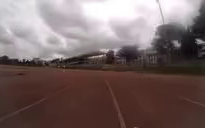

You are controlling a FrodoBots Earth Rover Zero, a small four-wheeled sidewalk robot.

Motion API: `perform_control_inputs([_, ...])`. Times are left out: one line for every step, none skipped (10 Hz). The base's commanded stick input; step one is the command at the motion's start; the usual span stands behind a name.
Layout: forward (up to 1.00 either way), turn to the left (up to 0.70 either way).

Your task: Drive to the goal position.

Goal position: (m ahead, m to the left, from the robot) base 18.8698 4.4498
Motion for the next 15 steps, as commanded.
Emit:
perform_control_inputs([0.7,0.0])
perform_control_inputs([0.7,0.0])
perform_control_inputs([0.7,0.0])
perform_control_inputs([0.7,0.0])
perform_control_inputs([0.7,0.0])
perform_control_inputs([0.7,0.0])
perform_control_inputs([0.7,0.0])
perform_control_inputs([0.7,0.0])
perform_control_inputs([0.7,0.0])
perform_control_inputs([0.7,0.0])
perform_control_inputs([0.7,0.0])
perform_control_inputs([0.7,0.0])
perform_control_inputs([0.7,0.0])
perform_control_inputs([0.7,0.0])
perform_control_inputs([0.7,0.0])
